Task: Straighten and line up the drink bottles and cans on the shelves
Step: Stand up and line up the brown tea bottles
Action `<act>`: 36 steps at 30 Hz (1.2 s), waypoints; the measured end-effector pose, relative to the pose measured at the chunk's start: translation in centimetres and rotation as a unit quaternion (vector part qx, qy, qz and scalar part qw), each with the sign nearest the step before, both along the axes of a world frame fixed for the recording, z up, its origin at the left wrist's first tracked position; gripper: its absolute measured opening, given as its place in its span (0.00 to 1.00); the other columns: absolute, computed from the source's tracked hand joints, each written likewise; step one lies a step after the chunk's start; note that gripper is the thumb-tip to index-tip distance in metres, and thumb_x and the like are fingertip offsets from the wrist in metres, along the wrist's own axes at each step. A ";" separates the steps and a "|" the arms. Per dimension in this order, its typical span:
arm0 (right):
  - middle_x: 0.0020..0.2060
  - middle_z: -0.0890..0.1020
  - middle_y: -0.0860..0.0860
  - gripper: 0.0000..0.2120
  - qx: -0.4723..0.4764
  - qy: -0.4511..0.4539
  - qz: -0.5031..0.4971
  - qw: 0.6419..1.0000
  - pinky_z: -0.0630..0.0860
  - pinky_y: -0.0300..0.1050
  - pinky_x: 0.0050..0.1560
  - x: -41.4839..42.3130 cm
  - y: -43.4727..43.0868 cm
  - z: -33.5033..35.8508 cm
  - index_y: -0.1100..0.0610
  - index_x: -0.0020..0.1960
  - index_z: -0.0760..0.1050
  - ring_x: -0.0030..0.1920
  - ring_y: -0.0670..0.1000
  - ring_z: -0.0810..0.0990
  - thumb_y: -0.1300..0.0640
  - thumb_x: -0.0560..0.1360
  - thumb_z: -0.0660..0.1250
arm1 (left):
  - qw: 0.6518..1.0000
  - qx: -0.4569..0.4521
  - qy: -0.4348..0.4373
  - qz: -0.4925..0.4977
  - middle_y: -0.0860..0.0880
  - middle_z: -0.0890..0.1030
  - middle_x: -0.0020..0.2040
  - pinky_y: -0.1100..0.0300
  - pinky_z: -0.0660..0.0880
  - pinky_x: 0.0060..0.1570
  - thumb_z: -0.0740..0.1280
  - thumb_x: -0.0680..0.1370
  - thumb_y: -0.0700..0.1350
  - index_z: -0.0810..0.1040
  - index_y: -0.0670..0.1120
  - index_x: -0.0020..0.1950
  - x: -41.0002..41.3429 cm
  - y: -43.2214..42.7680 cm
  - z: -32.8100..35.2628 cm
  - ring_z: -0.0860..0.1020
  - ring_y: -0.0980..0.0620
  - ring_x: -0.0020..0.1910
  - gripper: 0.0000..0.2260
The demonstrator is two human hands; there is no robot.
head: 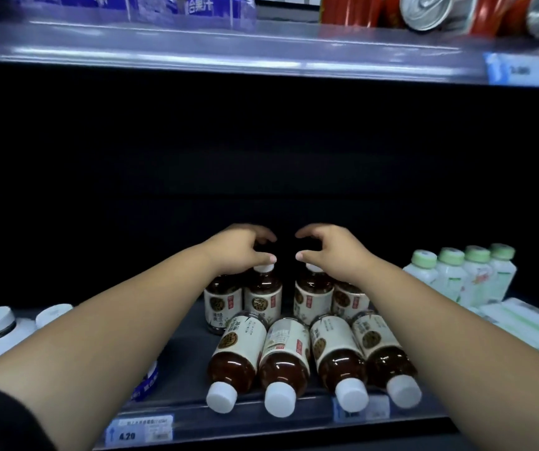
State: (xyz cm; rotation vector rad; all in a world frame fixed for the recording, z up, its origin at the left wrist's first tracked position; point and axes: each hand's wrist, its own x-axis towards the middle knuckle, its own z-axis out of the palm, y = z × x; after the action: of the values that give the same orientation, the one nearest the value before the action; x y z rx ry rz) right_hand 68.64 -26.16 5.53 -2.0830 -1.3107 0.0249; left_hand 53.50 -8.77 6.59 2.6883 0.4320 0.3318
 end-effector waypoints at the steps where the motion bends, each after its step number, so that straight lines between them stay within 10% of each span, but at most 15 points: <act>1: 0.65 0.78 0.46 0.21 -0.003 -0.006 -0.011 1.000 0.69 0.37 0.60 0.7 -0.8 0.0 0.49 0.66 0.77 0.66 0.46 0.75 0.50 0.74 0.74 | 1.000 0.007 0.000 -0.012 0.53 0.77 0.66 0.58 0.72 0.62 0.72 0.75 0.56 0.74 0.57 0.69 0.7 -0.7 0.1 0.75 0.55 0.64 0.23; 14: 0.60 0.80 0.51 0.24 -0.078 0.003 -0.081 0.994 0.77 0.45 0.55 6.2 -5.4 -3.0 0.50 0.67 0.75 0.56 0.51 0.79 0.45 0.73 0.73 | 0.997 0.033 0.054 -0.054 0.56 0.76 0.68 0.56 0.70 0.67 0.71 0.77 0.44 0.73 0.56 0.71 7.0 -5.7 -1.7 0.73 0.55 0.67 0.23; 36: 0.58 0.81 0.47 0.20 -0.037 0.093 0.061 0.993 0.77 0.45 0.60 6.7 -4.3 -3.6 0.50 0.67 0.76 0.58 0.47 0.80 0.54 0.75 0.73 | 0.991 0.056 0.110 0.054 0.53 0.79 0.56 0.50 0.76 0.55 0.68 0.76 0.61 0.74 0.54 0.64 6.0 -5.3 -1.6 0.77 0.52 0.53 0.20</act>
State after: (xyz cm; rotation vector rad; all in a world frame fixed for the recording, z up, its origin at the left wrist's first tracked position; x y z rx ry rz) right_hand 75.37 -30.48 1.91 -2.0052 -1.3371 0.3164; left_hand 59.52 -14.04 4.95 2.8288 0.6441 0.0908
